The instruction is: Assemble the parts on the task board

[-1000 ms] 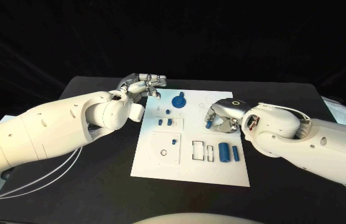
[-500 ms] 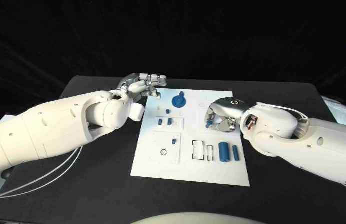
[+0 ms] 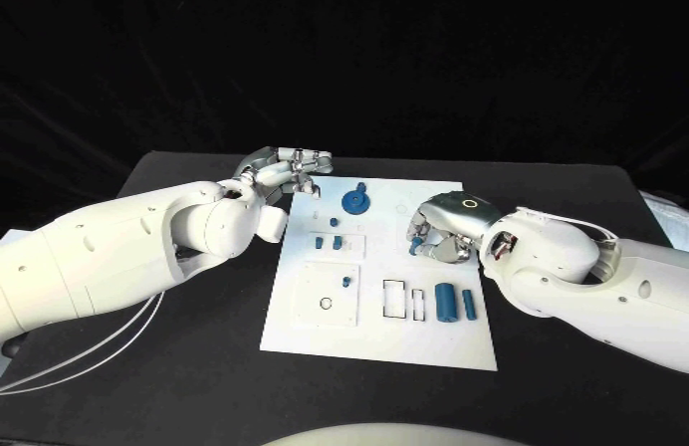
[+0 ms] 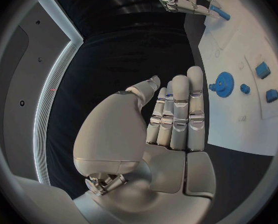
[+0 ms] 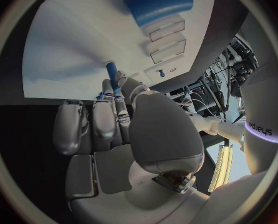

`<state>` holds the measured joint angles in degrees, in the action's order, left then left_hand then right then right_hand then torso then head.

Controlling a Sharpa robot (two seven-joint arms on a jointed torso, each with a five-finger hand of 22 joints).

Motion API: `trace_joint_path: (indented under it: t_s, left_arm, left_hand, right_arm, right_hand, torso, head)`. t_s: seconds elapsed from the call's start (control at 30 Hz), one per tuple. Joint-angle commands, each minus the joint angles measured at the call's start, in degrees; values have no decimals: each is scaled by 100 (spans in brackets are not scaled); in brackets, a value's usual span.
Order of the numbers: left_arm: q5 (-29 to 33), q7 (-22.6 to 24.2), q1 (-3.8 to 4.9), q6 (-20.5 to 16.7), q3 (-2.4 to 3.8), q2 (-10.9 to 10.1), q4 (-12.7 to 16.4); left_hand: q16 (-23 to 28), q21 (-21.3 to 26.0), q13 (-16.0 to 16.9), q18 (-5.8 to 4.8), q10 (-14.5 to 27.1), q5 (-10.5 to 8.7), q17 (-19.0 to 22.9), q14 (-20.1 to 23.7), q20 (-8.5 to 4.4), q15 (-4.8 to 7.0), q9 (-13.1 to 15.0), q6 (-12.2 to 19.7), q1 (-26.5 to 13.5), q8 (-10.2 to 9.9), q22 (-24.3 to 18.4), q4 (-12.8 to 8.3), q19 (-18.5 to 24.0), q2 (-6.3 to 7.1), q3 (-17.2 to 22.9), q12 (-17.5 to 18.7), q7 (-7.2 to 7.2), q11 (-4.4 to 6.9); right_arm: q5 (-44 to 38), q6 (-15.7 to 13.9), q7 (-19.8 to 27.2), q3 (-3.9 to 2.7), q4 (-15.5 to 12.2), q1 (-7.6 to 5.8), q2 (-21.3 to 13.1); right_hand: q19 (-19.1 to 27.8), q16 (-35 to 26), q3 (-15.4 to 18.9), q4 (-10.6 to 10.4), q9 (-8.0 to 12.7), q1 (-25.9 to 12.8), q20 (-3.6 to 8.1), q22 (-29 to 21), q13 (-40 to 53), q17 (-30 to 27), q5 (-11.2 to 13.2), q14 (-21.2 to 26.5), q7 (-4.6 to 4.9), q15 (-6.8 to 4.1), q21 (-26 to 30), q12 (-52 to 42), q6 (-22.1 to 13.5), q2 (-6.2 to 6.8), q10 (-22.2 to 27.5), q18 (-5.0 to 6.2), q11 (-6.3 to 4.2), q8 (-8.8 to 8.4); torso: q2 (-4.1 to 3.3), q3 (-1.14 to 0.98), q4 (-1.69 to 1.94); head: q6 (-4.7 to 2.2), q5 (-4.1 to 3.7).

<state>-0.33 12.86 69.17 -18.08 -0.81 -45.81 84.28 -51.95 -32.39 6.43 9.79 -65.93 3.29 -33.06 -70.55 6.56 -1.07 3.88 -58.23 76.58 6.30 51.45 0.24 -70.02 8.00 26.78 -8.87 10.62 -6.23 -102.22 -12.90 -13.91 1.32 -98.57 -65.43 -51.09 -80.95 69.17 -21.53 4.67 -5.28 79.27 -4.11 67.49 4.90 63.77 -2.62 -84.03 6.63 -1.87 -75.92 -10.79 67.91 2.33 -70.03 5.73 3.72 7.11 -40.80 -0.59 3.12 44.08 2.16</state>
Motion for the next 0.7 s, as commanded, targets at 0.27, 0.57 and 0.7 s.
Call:
trace_joint_path:
  t_s: [0.27, 0.57, 0.7]
  left_arm:
    - [-62, -48, -6, 189, 2, 16, -11]
    - [-73, -55, -12, 236, 2, 35, -53]
    - [-77, -55, -14, 254, 2, 50, -74]
  left_hand:
    - [8, 34, 9, 68, 42, 7, 12, 31, 28, -10, -1, 46, -10, -22, -18, -4, -11, -31, -53, -43, 4, 6]
    - [6, 43, 11, 69, 45, 8, 18, 33, 28, -8, 1, 43, 16, -16, -26, -13, -16, -46, -56, -57, 1, 10]
    - [5, 45, 11, 69, 44, 8, 20, 34, 27, -7, 2, 41, 21, -14, -28, -15, -17, -50, -57, -62, 0, 11]
  right_arm:
    - [815, -304, -13, -62, -670, -68, -138]
    - [1094, -366, 123, -69, -782, -21, 396]
    - [1112, -231, 175, -63, -685, 71, 686]
  right_hand:
    - [-5, 66, -10, -80, -83, -67, 13, 8, -12, 32, -23, -217, -35, -18, -44, 117, 14, -54, -129, -118, -119, -30]
    - [6, 73, -23, -98, -80, -86, 15, 2, -15, 35, -24, -213, -24, -12, -42, 160, -24, -58, -106, -115, -110, -52]
    - [15, 71, -42, -100, -76, -85, 14, -6, -19, 29, -24, -209, -10, -4, -38, 195, -57, -66, -79, -113, -96, -72]
  torso:
    - [2, 2, -3]
    - [-3, 1, 6]
    - [3, 14, 12]
  head:
    - [-14, 15]
    - [-28, 41]
    - [-25, 54]
